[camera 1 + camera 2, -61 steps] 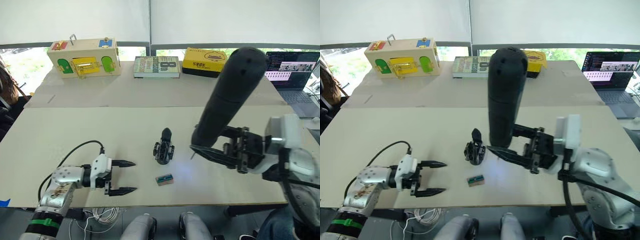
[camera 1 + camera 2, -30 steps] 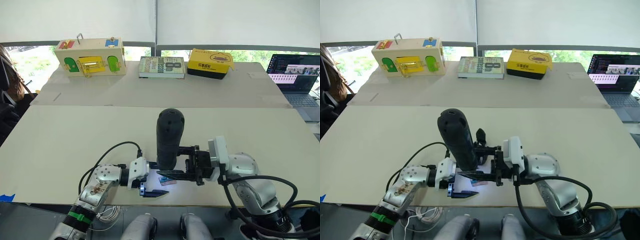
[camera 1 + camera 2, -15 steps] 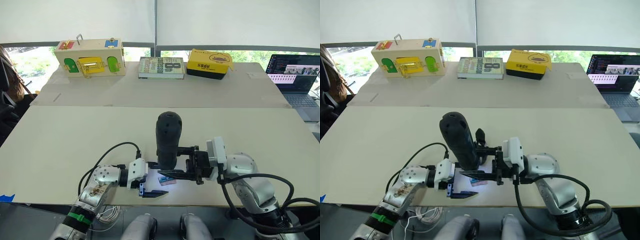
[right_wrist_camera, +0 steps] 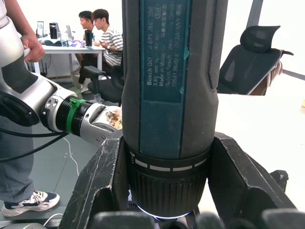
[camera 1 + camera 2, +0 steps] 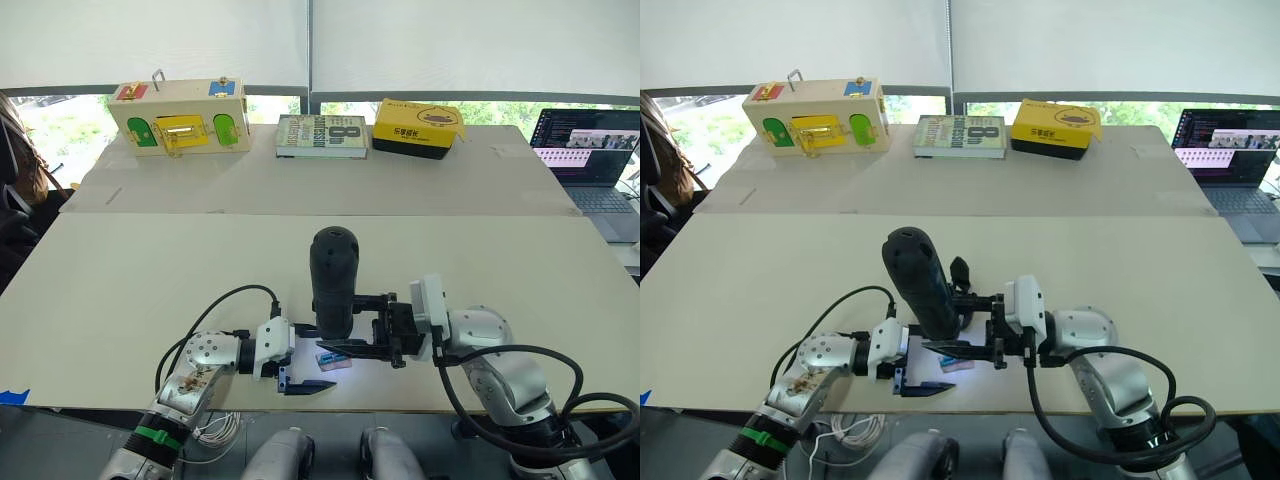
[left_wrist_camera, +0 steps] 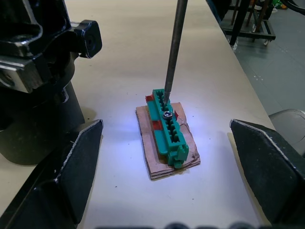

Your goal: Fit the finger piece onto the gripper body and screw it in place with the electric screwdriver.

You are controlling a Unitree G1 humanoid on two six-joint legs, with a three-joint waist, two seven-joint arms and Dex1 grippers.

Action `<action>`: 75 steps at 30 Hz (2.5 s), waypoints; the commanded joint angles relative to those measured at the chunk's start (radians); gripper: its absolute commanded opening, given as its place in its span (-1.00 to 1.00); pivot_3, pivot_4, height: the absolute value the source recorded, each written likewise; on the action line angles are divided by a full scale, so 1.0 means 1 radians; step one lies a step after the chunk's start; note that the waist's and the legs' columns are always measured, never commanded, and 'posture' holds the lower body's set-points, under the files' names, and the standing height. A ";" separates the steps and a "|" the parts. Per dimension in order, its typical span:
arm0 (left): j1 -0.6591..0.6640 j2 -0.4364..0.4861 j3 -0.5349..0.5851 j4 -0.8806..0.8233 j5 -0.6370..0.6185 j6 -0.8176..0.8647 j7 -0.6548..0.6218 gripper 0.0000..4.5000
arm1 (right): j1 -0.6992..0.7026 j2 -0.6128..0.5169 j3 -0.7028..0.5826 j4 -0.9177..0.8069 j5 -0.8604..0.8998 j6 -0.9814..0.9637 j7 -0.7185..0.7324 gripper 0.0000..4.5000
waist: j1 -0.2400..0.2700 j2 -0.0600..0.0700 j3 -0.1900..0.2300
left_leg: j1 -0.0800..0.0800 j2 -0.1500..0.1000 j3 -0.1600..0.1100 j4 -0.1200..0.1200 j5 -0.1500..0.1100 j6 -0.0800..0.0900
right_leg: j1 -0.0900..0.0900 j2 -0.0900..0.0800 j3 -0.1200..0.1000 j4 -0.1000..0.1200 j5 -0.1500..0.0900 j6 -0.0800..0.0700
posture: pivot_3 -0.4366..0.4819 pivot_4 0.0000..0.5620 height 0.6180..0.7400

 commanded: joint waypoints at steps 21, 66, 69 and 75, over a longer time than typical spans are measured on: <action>0.024 0.013 -0.032 -0.009 0.015 0.065 0.008 1.00 | -0.008 0.027 0.002 -0.025 0.009 -0.030 0.002 -0.15 | 0.000 0.000 0.000 | 0.000 0.000 0.000 0.000 0.000 0.000 | 0.000 0.000 0.000 0.000 0.000 0.000 | -0.05 -0.47 1.00; 0.021 0.012 -0.037 -0.018 0.013 0.081 0.012 1.00 | -0.004 0.008 0.008 -0.016 -0.004 -0.024 -0.012 -0.15 | 0.000 0.000 0.000 | 0.000 0.000 0.000 0.000 0.000 0.000 | 0.000 0.000 0.000 0.000 0.000 0.000 | -0.05 -0.47 1.00; 0.021 0.012 -0.037 -0.019 0.012 0.083 0.013 1.00 | -0.005 0.008 0.009 -0.014 -0.003 -0.022 -0.012 -0.15 | 0.000 0.000 0.000 | 0.000 0.000 0.000 0.000 0.000 0.000 | 0.000 0.000 0.000 0.000 0.000 0.000 | -0.05 -0.47 1.00; 0.022 0.013 -0.036 -0.023 0.012 0.087 0.017 1.00 | -0.005 0.007 0.012 -0.013 0.000 -0.016 -0.012 -0.15 | 0.000 0.000 0.000 | 0.000 0.000 0.000 0.000 0.000 0.000 | 0.000 0.000 0.000 0.000 0.000 0.000 | -0.05 -0.47 1.00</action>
